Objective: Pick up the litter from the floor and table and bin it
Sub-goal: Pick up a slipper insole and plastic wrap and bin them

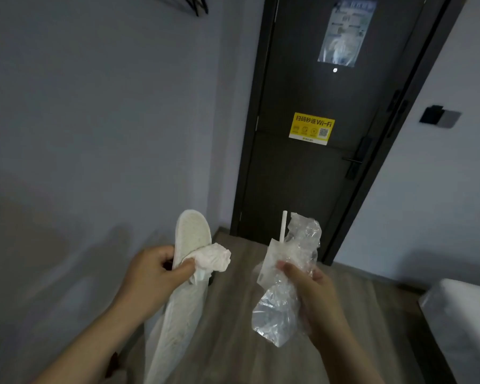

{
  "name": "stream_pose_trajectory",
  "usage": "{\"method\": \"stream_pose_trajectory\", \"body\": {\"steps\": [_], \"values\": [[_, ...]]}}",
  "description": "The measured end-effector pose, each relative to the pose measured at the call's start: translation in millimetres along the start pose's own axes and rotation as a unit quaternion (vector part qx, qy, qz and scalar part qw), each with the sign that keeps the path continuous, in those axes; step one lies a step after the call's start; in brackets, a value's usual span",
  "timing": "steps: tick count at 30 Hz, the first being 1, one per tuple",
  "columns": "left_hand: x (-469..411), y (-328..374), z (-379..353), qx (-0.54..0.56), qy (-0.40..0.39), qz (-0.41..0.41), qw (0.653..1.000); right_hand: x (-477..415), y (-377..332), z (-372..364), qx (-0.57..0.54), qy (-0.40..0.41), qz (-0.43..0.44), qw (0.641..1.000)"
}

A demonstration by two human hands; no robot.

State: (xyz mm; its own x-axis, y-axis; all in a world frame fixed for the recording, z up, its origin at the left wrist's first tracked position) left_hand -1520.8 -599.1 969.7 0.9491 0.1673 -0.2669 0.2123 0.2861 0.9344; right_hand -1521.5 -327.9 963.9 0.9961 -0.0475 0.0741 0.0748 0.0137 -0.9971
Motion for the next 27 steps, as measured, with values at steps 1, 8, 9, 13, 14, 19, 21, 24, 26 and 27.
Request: {"method": "stream_pose_trajectory", "body": {"steps": [1, 8, 9, 13, 14, 19, 21, 24, 26, 27], "values": [[-13.6, -6.8, -1.7, -0.003, 0.003, -0.003, 1.000, -16.4, 3.3, -3.0, -0.002, -0.001, -0.006, 1.000], [-114.7, -61.1, -16.1, -0.052, 0.043, -0.004, 0.998, -149.1, 22.6, -26.1, 0.011, -0.039, -0.024, 0.999], [-129.4, -69.3, -17.5, -0.060, 0.055, 0.002, 0.997, -170.5, 24.2, -29.2, 0.014, -0.048, -0.025, 0.998], [-184.7, -102.6, -25.2, -0.106, 0.094, 0.040, 0.989, -253.9, 30.2, -42.1, 0.033, -0.095, -0.044, 0.994], [-196.8, -110.9, -27.6, -0.116, 0.097, 0.052, 0.987, -273.8, 32.6, -45.2, 0.036, -0.105, -0.051, 0.993], [-244.9, -157.9, -35.9, -0.107, 0.117, 0.107, 0.982, -357.7, 50.0, -65.7, 0.046, -0.144, -0.082, 0.985], [-259.2, -175.6, -35.6, -0.113, 0.118, 0.128, 0.978, -382.0, 59.4, -77.3, 0.044, -0.159, -0.097, 0.982], [-281.2, -207.1, -27.2, -0.144, 0.120, 0.160, 0.969, -414.9, 77.8, -96.7, 0.071, -0.167, -0.117, 0.976], [-297.0, -229.9, -20.3, -0.145, 0.118, 0.179, 0.966, -434.7, 89.8, -110.2, 0.091, -0.161, -0.129, 0.974], [-305.8, -242.7, -16.4, -0.143, 0.117, 0.190, 0.964, -444.7, 95.2, -118.1, 0.095, -0.160, -0.133, 0.973]]}}
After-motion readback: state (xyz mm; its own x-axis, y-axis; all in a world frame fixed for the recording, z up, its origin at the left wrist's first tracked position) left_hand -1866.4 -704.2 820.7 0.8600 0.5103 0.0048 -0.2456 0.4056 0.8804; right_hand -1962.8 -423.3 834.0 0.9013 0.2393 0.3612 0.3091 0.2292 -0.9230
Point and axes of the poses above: each hand's wrist, its own x-axis away from the middle knuckle, its own z-axis out of the back of the hand, y = z × x, the point moved 6 cm from there along -x, towards the middle knuckle, and after that the axes turned 10 degrees about x, right-handed, at the moved point
